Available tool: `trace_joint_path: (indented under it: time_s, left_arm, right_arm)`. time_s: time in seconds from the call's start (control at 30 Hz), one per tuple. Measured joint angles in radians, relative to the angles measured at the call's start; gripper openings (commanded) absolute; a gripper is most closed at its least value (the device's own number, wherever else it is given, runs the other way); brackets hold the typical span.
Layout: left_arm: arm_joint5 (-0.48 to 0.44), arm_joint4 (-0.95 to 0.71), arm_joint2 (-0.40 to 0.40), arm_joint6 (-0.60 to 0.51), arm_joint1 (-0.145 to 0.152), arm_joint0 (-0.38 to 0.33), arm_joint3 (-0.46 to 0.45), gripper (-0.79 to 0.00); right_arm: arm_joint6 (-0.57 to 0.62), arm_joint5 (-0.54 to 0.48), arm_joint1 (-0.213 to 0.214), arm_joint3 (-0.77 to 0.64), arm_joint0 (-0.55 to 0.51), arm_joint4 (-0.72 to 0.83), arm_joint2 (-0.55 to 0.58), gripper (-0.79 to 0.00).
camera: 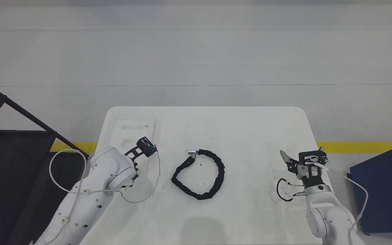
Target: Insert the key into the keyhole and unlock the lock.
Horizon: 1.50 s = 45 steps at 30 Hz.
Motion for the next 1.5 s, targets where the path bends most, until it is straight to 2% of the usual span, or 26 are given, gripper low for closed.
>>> trace_joint_path:
  time_s: [0.1, 0.13, 0.17, 0.2, 0.27, 0.3, 0.33, 0.47, 0.53, 0.63, 0.77, 0.8, 0.87, 0.9, 1.0, 1.5]
  left_arm:
    - [0.003, 0.003, 0.004, 0.004, -0.001, -0.002, 0.008, -0.785]
    - [0.004, 0.004, 0.004, 0.004, -0.001, -0.003, 0.008, -0.763]
    - [0.005, 0.004, 0.005, 0.003, -0.002, -0.004, 0.009, -0.69]
    - [0.004, 0.003, 0.004, 0.002, -0.002, -0.006, 0.008, -0.539]
    - [0.002, 0.003, 0.002, -0.002, -0.002, -0.008, 0.004, -0.114]
    - [0.0, 0.003, 0.001, -0.005, -0.002, -0.009, -0.001, -0.028]
    - [0.0, 0.002, 0.0, -0.006, -0.001, -0.009, -0.003, -0.012]
    - [0.0, 0.0, 0.001, -0.007, 0.001, -0.009, -0.013, -0.062]
    - [-0.002, 0.001, 0.006, -0.005, 0.002, -0.009, -0.015, -0.12]
    - [-0.002, -0.002, 0.019, -0.004, 0.004, -0.012, -0.016, -0.403]
    - [0.0, -0.011, 0.041, -0.006, 0.005, -0.027, -0.014, -0.48]
    - [0.0, -0.012, 0.05, -0.007, 0.004, -0.034, -0.012, -0.529]
    - [0.0, -0.014, 0.063, -0.007, 0.004, -0.044, -0.007, -0.57]
    - [0.0, -0.017, 0.07, -0.007, 0.004, -0.051, -0.004, -0.637]
    - [0.0, -0.027, 0.085, -0.007, 0.005, -0.067, -0.001, -0.77]
    - [0.0, -0.049, 0.129, -0.007, 0.041, -0.098, -0.006, -0.785]
  right_arm:
    - [0.0, 0.0, 0.0, 0.0, 0.0, 0.0, 0.0, 0.0]
    - [0.0, 0.0, 0.0, 0.0, 0.0, 0.0, 0.0, 0.0]
    - [0.0, 0.0, 0.0, 0.0, 0.0, 0.0, 0.0, 0.0]
    - [0.0, 0.0, 0.0, 0.0, 0.0, 0.0, 0.0, 0.0]
    - [0.0, 0.0, 0.0, 0.0, 0.0, 0.0, 0.0, 0.0]
    - [0.0, 0.0, 0.0, 0.0, 0.0, 0.0, 0.0, 0.0]
    - [0.0, 0.0, 0.0, 0.0, 0.0, 0.0, 0.0, 0.0]
    - [0.0, 0.0, 0.0, 0.0, 0.0, 0.0, 0.0, 0.0]
    - [0.0, 0.0, 0.0, 0.0, 0.0, 0.0, 0.0, 0.0]
    - [0.0, 0.0, 0.0, 0.0, 0.0, 0.0, 0.0, 0.0]
    - [0.0, 0.0, 0.0, 0.0, 0.0, 0.0, 0.0, 0.0]
    - [0.0, 0.0, 0.0, 0.0, 0.0, 0.0, 0.0, 0.0]
    - [0.0, 0.0, 0.0, 0.0, 0.0, 0.0, 0.0, 0.0]
    - [0.0, 0.0, 0.0, 0.0, 0.0, 0.0, 0.0, 0.0]
    - [0.0, 0.0, 0.0, 0.0, 0.0, 0.0, 0.0, 0.0]
    - [0.0, 0.0, 0.0, 0.0, 0.0, 0.0, 0.0, 0.0]
